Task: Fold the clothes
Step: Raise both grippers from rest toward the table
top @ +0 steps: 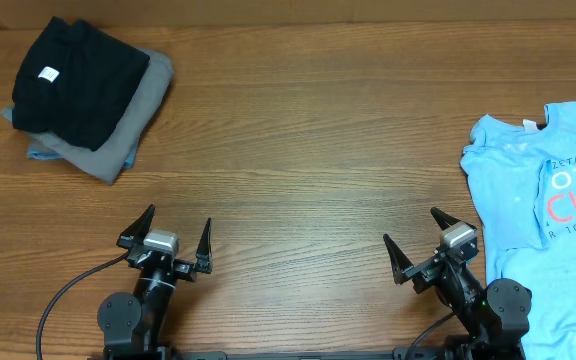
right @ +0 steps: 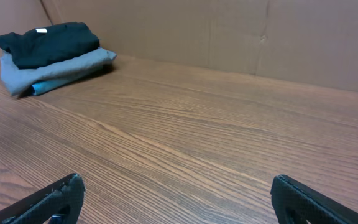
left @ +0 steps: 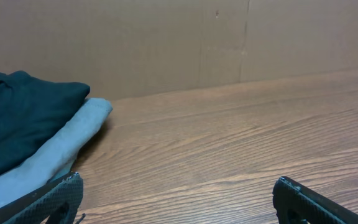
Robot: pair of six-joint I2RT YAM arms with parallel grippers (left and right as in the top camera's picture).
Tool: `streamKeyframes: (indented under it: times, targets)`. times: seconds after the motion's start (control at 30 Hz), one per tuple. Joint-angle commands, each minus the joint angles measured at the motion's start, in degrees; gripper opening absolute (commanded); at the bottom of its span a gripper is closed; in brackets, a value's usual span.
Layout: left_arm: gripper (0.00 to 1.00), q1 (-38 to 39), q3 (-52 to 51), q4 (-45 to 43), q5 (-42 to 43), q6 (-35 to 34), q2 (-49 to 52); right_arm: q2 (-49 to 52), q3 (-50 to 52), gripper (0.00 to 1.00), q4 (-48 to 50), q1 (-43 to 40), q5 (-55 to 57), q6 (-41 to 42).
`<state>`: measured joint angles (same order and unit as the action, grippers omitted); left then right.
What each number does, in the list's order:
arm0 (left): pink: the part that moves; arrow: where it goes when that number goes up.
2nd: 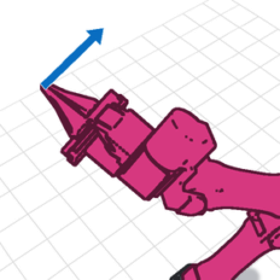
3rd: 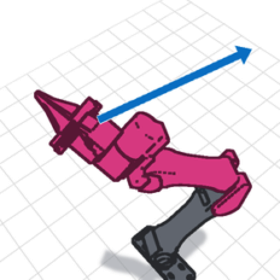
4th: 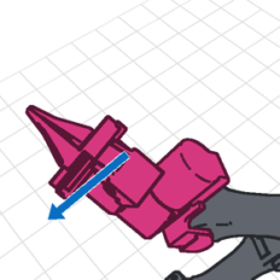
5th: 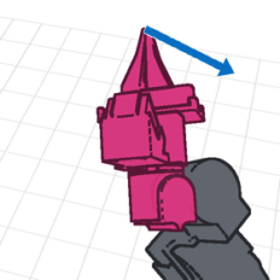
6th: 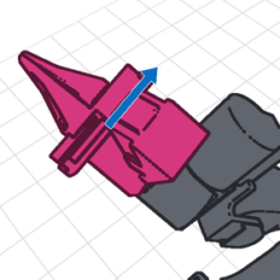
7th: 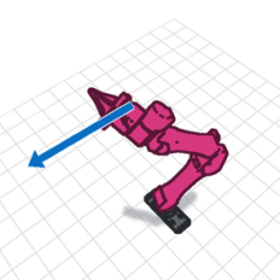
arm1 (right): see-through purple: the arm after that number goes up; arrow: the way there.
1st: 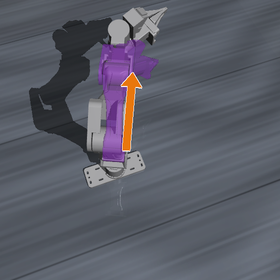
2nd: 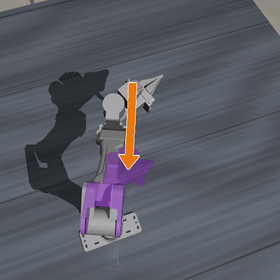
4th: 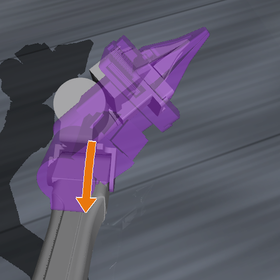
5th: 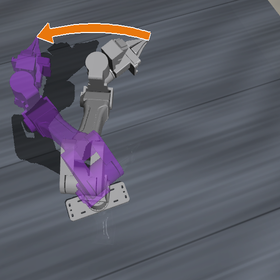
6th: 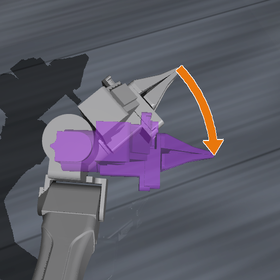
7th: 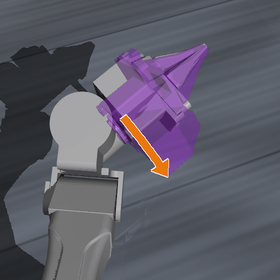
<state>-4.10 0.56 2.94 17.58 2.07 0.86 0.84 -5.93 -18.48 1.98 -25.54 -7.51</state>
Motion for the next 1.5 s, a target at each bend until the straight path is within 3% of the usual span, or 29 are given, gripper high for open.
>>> streamKeyframes:
  times: [0.0,1.07,1.2,1.47]
  targets:
    - [1.0,0.37,-0.28,-0.22,-0.15,0.94,-0.61,-0.66,0.26,1.0,0.33,0.15,-0.2,0.26]
    - [1.0,0.39,-0.28,-0.24,0.28,0.87,-0.61,-0.66,0.26,1.0,0.31,0.17,-0.26,0.31]
    - [1.0,0.37,-0.28,-0.24,1.01,-3.65,-0.61,-0.66,0.24,1.0,0.44,0.17,-4.02,1.09]
    - [1.0,0.37,1.42,-2.64,10.84,-12.07,-0.61,-0.66,-1.86,1.0,1.75,0.17,-4.68,14.32]
